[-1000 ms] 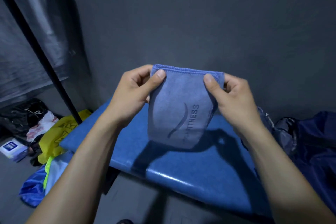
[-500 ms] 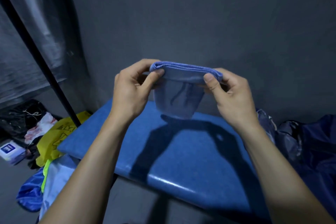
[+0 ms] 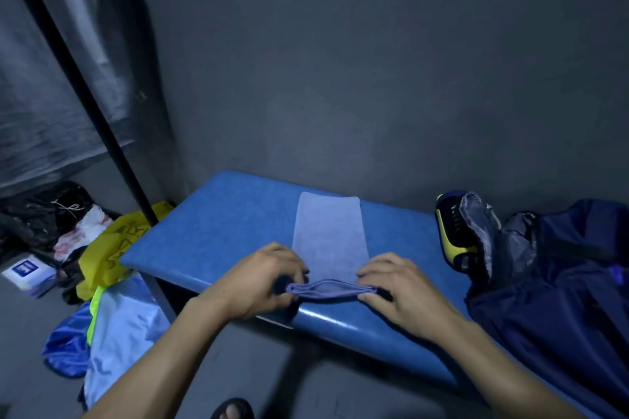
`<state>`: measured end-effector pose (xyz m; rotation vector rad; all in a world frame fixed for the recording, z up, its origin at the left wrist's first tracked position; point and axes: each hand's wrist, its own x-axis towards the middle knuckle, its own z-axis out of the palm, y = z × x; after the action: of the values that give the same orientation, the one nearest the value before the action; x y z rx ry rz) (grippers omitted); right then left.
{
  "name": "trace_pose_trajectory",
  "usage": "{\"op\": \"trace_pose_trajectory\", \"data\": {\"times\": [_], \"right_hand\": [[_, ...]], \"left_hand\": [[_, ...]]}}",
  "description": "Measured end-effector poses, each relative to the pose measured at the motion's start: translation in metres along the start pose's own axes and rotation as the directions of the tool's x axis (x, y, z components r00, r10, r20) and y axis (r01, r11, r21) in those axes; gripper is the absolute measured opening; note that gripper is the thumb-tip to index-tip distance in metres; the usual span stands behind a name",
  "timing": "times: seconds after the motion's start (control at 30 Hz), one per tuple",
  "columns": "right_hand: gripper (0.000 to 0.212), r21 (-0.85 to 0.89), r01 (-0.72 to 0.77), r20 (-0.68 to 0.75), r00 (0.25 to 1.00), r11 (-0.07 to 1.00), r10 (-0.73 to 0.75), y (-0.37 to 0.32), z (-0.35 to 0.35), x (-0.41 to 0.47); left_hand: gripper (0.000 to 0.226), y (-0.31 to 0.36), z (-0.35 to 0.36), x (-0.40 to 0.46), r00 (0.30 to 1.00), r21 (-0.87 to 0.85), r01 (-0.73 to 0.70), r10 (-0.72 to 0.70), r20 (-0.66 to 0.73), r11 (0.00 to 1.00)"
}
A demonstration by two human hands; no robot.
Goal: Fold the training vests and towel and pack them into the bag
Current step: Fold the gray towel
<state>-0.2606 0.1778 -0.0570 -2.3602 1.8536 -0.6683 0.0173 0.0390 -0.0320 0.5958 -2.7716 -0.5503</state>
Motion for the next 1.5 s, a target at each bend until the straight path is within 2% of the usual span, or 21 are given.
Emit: {"op": "trace_pose_trajectory", "data": {"times": [0.13,0.2,0.3,0.37,0.4,0.5,0.6,0.67,0.73,0.8,0.87,0.93,1.1,1.2,1.37,1.5], "right_hand": [[0.014,0.079,0.065,0.006,0.998,0.995,-0.066,-0.016,0.003,-0.019],[0.012,0.127,0.053,0.03,0.998,0.991,-0.058,-0.022,0.0,-0.026],[0.029,0.166,0.03,0.072,0.997,0.986,-0.042,-0.028,-0.002,-0.032],[0.042,0.202,-0.017,0.086,0.996,0.979,-0.001,-0.03,0.001,-0.032],[0.04,0.257,-0.048,0.074,0.997,0.965,0.03,-0.031,0.001,-0.03],[0.027,0.44,-0.154,0.05,0.988,0.885,0.148,-0.029,-0.002,-0.017],[0.033,0.645,-0.24,0.066,0.963,0.726,0.259,-0.025,-0.006,-0.004],[0.035,0.715,-0.251,0.031,0.944,0.652,0.329,-0.021,-0.007,0.006],[0.037,0.754,-0.279,0.014,0.912,0.595,0.411,-0.017,-0.004,0.02],[0.03,0.794,-0.327,0.031,0.863,0.513,0.503,-0.012,0.003,0.037],[0.036,0.796,-0.367,0.021,0.811,0.481,0.584,-0.007,0.012,0.054],[0.052,0.748,-0.445,0.011,0.751,0.493,0.661,0.002,0.023,0.069],[0.041,0.614,-0.644,0.044,0.606,0.457,0.794,0.019,0.038,0.092],[0.042,0.52,-0.689,0.028,0.605,0.505,0.796,0.024,0.04,0.1],[0.043,0.428,-0.708,0.0,0.622,0.562,0.783,0.028,0.043,0.106],[0.045,0.371,-0.732,-0.023,0.607,0.571,0.794,0.027,0.043,0.11]], "left_hand": [[0.008,0.008,0.003,-0.018,0.994,-0.177,-0.032,0.05,0.098,0.984],[0.01,0.012,0.001,-0.023,0.988,-0.289,0.019,0.027,0.155,0.957],[0.013,0.016,-0.006,-0.026,0.979,-0.503,0.126,-0.026,0.2,0.855],[0.016,0.018,-0.011,-0.024,0.981,-0.587,0.145,-0.041,0.187,0.796],[0.017,0.019,-0.012,-0.022,0.984,-0.61,0.144,-0.045,0.175,0.78],[0.025,0.019,-0.011,-0.01,0.991,-0.634,0.134,-0.087,0.105,0.761],[0.037,0.015,-0.006,0.006,0.982,-0.652,0.146,-0.191,0.001,0.744],[0.03,0.013,-0.002,0.016,0.951,-0.674,0.194,-0.305,-0.049,0.713],[0.018,0.01,0.004,0.029,0.904,-0.672,0.245,-0.415,-0.101,0.699],[0.018,0.006,0.01,0.042,0.839,-0.646,0.33,-0.528,-0.133,0.689],[0.02,-0.001,0.014,0.056,0.769,-0.611,0.421,-0.621,-0.15,0.67],[0.021,-0.011,0.017,0.071,0.721,-0.56,0.498,-0.675,-0.157,0.662],[0.028,-0.027,0.024,0.099,0.66,-0.474,0.612,-0.739,-0.133,0.633],[0.036,-0.033,0.027,0.106,0.631,-0.444,0.651,-0.764,-0.133,0.616],[0.03,-0.038,0.028,0.112,0.625,-0.324,0.706,-0.769,-0.136,0.63],[0.031,-0.037,0.03,0.112,0.647,-0.134,0.727,-0.738,-0.192,0.673]]}}
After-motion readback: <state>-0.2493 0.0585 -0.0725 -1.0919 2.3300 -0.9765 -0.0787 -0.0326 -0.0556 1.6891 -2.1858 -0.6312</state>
